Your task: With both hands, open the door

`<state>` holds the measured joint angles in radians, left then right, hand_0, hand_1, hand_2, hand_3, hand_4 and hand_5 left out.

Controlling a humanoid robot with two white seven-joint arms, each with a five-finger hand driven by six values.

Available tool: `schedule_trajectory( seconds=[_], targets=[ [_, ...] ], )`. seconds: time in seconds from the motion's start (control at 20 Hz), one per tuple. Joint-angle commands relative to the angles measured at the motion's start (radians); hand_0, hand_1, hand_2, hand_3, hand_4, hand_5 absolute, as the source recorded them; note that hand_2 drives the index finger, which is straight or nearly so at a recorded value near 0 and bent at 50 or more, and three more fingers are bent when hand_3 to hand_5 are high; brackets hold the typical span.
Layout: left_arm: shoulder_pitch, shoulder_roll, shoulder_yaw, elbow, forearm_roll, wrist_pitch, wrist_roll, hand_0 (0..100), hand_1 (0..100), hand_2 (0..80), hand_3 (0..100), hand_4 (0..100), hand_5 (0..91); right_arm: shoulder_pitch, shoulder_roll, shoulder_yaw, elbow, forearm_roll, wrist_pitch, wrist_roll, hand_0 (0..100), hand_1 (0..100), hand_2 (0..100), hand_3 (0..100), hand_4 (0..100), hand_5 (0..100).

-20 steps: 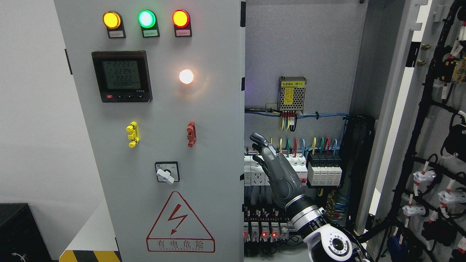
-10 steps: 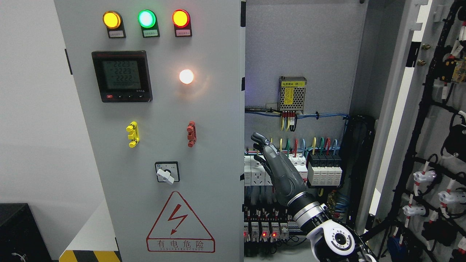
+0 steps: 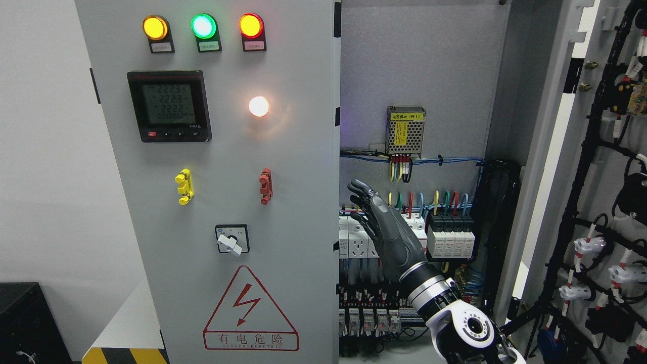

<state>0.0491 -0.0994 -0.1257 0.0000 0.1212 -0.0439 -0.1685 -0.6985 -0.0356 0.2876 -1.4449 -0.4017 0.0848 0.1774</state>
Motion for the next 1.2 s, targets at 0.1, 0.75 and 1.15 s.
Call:
schedule_trajectory(
  seconds=[0.1,0.75,1.15],
  targets=[
    [0.000,0.000,0.000,-0.015,0.000,-0.001,0.000,12,56,0.0,0,0,0.0,-0.019,-0.006,0.002,0.027,-0.029,0.013,0.027,10,13,0,0,0,0],
    [0.000,0.000,0.000,-0.015,0.000,-0.001,0.000,12,56,0.0,0,0,0.0,-0.056,-0.007,-0.013,0.081,-0.080,0.032,0.085,10,13,0,0,0,0],
    [0.000,0.000,0.000,-0.015,0.000,0.001,0.000,12,56,0.0,0,0,0.0,-0.079,-0.009,-0.013,0.106,-0.083,0.033,0.149,10,13,0,0,0,0]
  ],
)
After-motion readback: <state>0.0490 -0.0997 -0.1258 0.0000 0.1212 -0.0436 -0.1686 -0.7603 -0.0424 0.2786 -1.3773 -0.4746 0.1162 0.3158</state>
